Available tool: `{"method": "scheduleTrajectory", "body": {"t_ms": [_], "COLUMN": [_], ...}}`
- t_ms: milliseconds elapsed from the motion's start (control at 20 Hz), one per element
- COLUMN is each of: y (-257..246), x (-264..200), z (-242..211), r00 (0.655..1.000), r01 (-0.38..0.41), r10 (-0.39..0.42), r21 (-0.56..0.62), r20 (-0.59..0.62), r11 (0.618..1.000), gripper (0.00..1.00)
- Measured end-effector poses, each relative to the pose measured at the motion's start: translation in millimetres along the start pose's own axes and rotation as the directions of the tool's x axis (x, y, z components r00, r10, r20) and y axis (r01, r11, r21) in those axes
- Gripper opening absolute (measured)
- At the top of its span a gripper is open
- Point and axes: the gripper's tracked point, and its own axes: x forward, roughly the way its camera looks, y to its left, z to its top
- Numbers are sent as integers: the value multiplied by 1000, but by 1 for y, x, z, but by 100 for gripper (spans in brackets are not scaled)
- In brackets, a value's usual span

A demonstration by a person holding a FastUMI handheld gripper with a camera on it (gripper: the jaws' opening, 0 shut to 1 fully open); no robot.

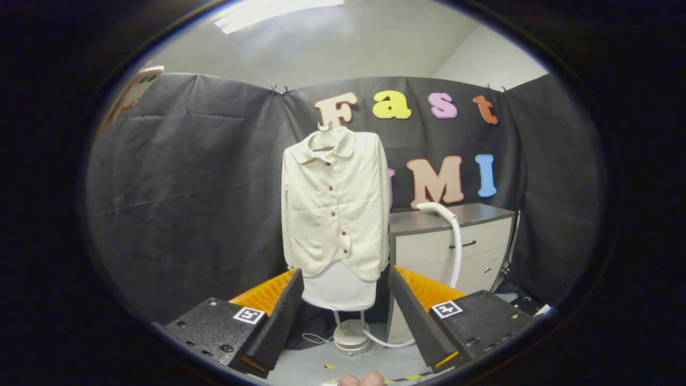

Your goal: Iron the clothes twice with a garment steamer, once on the left side and once on the right side.

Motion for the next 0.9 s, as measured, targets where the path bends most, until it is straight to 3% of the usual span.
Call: {"method": "scheduleTrajectory", "body": {"t_ms": [500,900], "y": [5,-7], "x": [34,58], "z": [1,-5], "r00": [1000,997], "r01": [13,73], "r10": [-13,-73], "r21": [11,-2], "r20": [-6,-24], "r11": [1000,997], "gripper": [97,97]}}
